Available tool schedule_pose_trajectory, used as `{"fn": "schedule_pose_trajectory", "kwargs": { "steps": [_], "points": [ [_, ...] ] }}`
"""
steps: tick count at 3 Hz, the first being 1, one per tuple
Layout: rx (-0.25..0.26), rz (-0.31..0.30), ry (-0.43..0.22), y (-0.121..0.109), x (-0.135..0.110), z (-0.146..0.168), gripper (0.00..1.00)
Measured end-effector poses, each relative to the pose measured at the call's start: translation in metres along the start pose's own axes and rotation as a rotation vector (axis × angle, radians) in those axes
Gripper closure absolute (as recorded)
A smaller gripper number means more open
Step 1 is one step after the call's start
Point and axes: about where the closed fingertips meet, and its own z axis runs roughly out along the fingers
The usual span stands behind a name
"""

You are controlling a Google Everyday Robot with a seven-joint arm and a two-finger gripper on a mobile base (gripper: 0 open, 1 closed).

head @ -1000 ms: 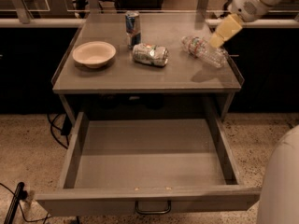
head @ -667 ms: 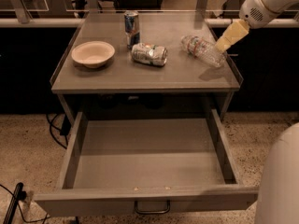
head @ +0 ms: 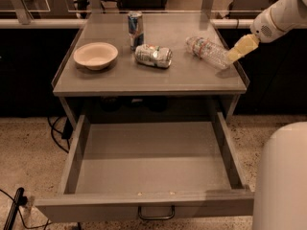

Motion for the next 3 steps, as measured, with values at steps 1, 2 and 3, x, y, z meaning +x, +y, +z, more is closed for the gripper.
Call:
{"fn": "schedule_pose_trajectory", "kwargs": {
  "steps": [1, 2, 3],
  "points": [
    [-0.122, -0.117, -0.123, 0.011, 0.004, 0.033, 0.0],
    [-0.165, -0.138, -0.176, 0.015, 0.005, 0.05, 0.0],
    [-0.192, -0.123, -0.187, 0.02, -0.001, 0.069, 0.0]
  ]
}}
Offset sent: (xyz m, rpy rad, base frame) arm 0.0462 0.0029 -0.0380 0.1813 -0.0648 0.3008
